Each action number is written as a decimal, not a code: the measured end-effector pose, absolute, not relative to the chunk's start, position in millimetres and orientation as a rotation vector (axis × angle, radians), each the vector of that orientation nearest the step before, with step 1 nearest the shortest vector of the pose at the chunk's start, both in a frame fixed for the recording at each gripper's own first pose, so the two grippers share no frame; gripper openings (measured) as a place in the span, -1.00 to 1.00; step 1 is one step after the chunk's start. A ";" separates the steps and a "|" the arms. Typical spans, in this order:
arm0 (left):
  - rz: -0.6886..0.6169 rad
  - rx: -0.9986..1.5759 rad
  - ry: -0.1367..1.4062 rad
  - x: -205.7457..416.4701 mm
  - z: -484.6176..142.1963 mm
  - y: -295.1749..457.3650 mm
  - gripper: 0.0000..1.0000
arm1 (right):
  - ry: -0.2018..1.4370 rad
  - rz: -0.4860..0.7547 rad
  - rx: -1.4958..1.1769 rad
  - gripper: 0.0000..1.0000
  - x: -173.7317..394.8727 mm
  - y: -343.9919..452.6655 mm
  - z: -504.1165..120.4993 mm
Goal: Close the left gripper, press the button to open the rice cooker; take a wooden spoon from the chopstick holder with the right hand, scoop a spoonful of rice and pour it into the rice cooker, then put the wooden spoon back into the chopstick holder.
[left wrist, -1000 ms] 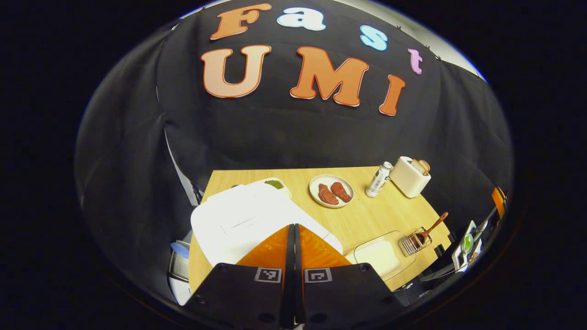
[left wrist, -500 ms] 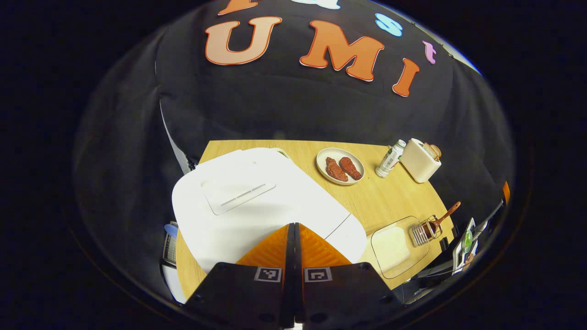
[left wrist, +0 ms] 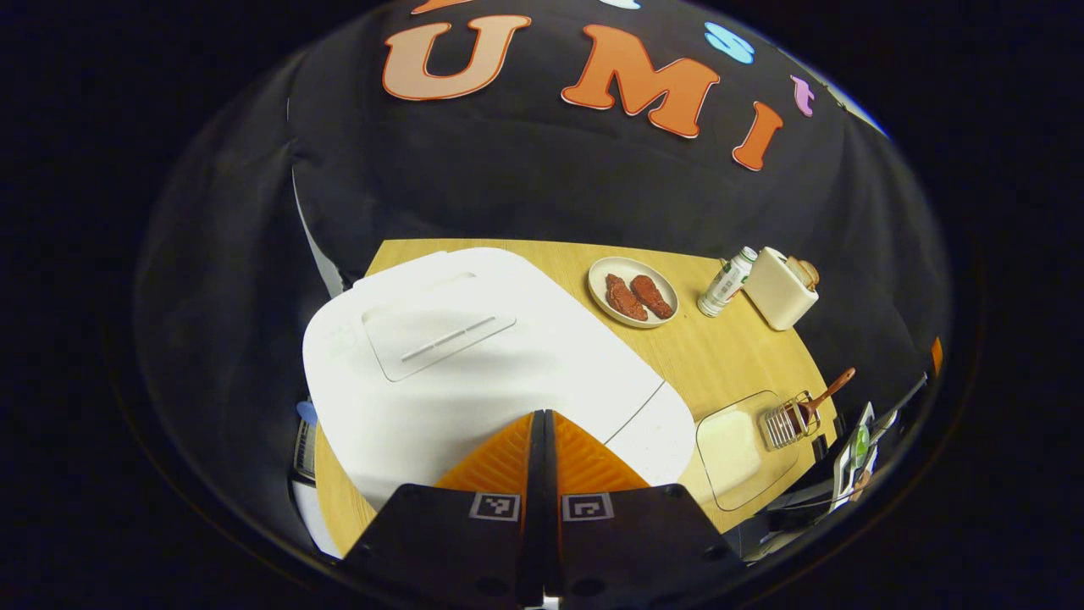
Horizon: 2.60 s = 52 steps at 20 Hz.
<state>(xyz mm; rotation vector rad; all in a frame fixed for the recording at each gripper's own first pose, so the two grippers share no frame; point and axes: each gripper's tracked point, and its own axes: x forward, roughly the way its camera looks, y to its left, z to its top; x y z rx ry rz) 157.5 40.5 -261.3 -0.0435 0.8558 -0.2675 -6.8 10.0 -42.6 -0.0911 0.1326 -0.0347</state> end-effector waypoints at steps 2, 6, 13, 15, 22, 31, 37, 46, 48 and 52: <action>-0.264 -0.047 0.829 163.0 -264.1 39.2 -0.89 | 0.139 -0.028 -0.093 0.89 -7.5 11.1 -46.5; -0.242 0.000 0.747 169.6 -239.7 38.4 -0.91 | 0.135 -0.017 -0.089 0.89 -5.7 11.5 -46.7; -0.141 0.007 0.351 177.3 -73.6 53.6 -0.91 | 0.115 -0.013 -0.077 0.89 -4.6 5.9 -42.8; -0.120 0.030 0.261 159.9 -39.2 54.4 -0.91 | 0.111 -0.013 -0.075 0.89 -4.7 3.9 -42.5; -0.054 0.062 0.097 103.8 8.7 37.4 -0.91 | 0.118 0.015 -0.062 0.89 -5.8 5.2 -49.8; -0.022 0.086 -0.025 56.7 39.4 20.5 -0.48 | 0.116 0.011 -0.019 0.89 2.8 -9.8 -59.3; 0.012 0.091 -0.049 37.4 48.7 23.1 0.66 | 0.142 0.036 0.008 0.99 18.6 -11.1 -79.6; 0.179 0.038 -0.061 18.5 43.7 57.2 1.00 | 0.246 0.070 0.049 0.89 52.2 -7.1 -142.3; 0.193 0.043 -0.057 14.6 43.2 58.1 1.00 | 0.270 0.070 0.056 0.89 59.9 -7.4 -156.6; 0.229 0.049 -0.066 7.9 43.6 62.2 1.00 | 0.317 0.027 0.063 0.89 77.6 -19.1 -189.0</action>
